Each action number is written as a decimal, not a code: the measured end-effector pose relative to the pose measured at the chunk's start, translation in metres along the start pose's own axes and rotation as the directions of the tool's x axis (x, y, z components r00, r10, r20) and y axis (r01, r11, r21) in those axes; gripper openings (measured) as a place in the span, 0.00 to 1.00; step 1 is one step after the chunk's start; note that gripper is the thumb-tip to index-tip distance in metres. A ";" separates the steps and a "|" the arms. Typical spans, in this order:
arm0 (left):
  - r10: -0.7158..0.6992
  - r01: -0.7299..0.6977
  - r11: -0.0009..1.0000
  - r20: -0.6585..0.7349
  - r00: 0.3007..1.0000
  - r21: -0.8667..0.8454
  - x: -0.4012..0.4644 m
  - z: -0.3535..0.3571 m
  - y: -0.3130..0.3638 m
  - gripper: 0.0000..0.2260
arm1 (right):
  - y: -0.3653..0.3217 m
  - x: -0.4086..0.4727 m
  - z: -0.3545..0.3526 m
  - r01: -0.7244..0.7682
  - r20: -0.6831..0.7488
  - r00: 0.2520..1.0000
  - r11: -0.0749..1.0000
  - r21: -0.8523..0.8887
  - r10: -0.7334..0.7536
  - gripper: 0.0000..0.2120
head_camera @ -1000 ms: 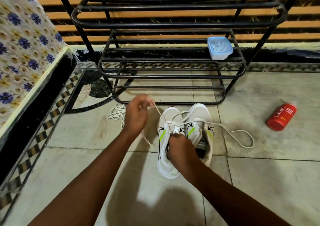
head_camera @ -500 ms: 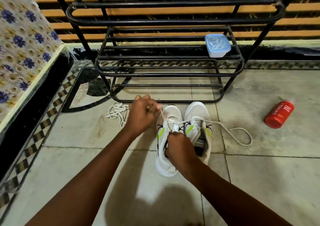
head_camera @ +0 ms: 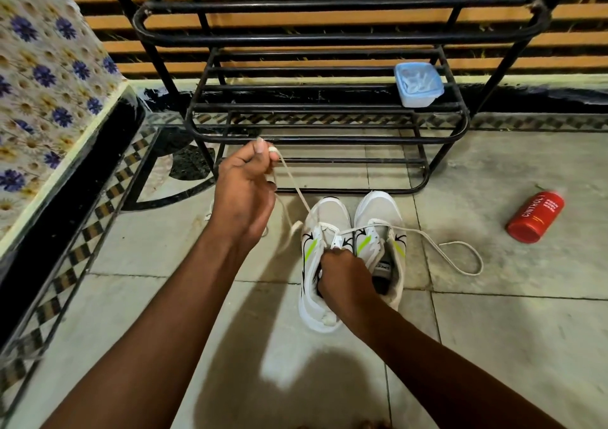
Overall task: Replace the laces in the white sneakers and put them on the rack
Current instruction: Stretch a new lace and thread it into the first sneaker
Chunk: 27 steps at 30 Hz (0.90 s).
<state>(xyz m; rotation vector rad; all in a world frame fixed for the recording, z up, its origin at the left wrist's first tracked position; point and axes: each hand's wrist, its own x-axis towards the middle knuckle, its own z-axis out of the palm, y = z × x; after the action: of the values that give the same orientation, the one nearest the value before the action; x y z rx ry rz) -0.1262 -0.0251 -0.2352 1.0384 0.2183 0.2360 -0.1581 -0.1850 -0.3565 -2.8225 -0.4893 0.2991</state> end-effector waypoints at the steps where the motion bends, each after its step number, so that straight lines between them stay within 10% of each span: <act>1: -0.038 0.038 0.997 0.003 0.999 -0.060 -0.001 0.001 0.002 0.14 | 0.001 0.000 0.000 0.003 0.003 1.000 1.000 -0.005 -0.003 0.10; 7: -0.101 0.116 0.978 0.089 0.991 -0.176 0.004 -0.003 0.007 0.04 | 0.001 0.000 -0.001 0.022 0.014 1.000 0.999 -0.028 -0.021 0.10; 13: -0.107 0.086 0.976 0.095 0.990 0.200 -0.001 -0.003 0.011 0.10 | 0.005 -0.002 -0.010 0.105 0.018 0.994 0.994 -0.032 -0.104 0.07; 19: 0.045 -0.109 0.861 0.140 0.989 0.496 -0.012 0.005 0.012 0.10 | 0.028 0.018 -0.032 0.186 -0.433 0.877 0.978 -0.096 -0.209 0.12; 23: 0.066 -0.139 0.825 0.149 0.987 0.548 -0.020 0.015 0.018 0.10 | 0.049 0.051 -0.049 0.149 -0.034 0.986 0.948 -0.282 -0.165 0.30; 27: 0.042 -0.139 0.790 0.172 0.984 0.597 -0.022 0.018 0.022 0.10 | 0.061 0.064 -0.042 0.265 0.035 0.959 0.846 -0.463 -0.281 0.31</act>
<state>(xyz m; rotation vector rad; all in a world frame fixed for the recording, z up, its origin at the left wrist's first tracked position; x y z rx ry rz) -0.1438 -0.0358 -0.2051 1.7108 0.1044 0.1739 -0.0705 -0.2265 -0.3444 -3.1399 -1.0736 0.0782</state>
